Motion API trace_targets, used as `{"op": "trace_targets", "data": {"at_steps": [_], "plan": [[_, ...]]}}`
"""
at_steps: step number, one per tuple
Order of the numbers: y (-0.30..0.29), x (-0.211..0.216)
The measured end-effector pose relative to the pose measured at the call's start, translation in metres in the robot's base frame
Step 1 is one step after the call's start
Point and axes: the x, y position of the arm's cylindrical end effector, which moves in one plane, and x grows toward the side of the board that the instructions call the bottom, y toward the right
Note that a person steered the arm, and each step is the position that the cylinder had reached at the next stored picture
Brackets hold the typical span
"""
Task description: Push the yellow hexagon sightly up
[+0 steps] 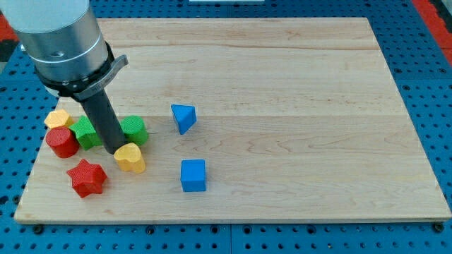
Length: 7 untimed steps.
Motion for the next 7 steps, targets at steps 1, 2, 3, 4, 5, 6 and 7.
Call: {"op": "trace_targets", "data": {"at_steps": [1,2,3,4,5,6,7], "plan": [[-0.011,-0.007],[-0.013,-0.038],[-0.013,-0.064],[-0.018,-0.065],[-0.018,-0.065],[-0.018,-0.067],[-0.032,-0.099]]}}
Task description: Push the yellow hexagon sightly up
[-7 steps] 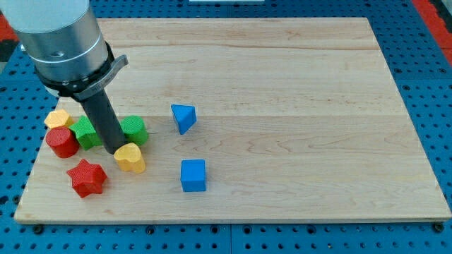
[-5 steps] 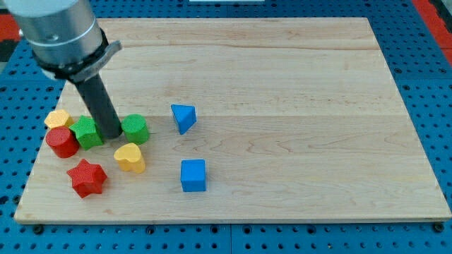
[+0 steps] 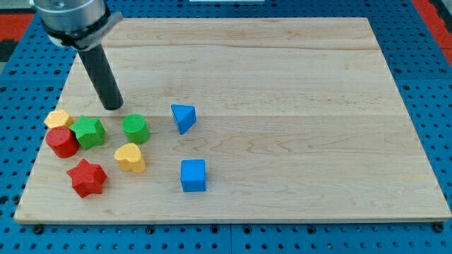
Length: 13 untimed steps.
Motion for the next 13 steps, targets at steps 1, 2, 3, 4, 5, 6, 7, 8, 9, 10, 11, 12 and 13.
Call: {"op": "trace_targets", "data": {"at_steps": [1,2,3,4,5,6,7,8,9,10,11,12,13], "plan": [[-0.061,-0.026],[-0.105,-0.024],[-0.106,-0.021],[-0.106,0.004],[-0.106,0.052],[-0.097,0.087],[-0.061,0.081],[-0.023,0.046],[-0.011,0.025],[-0.013,0.041],[-0.013,0.015],[-0.013,-0.023],[-0.020,-0.007]]}}
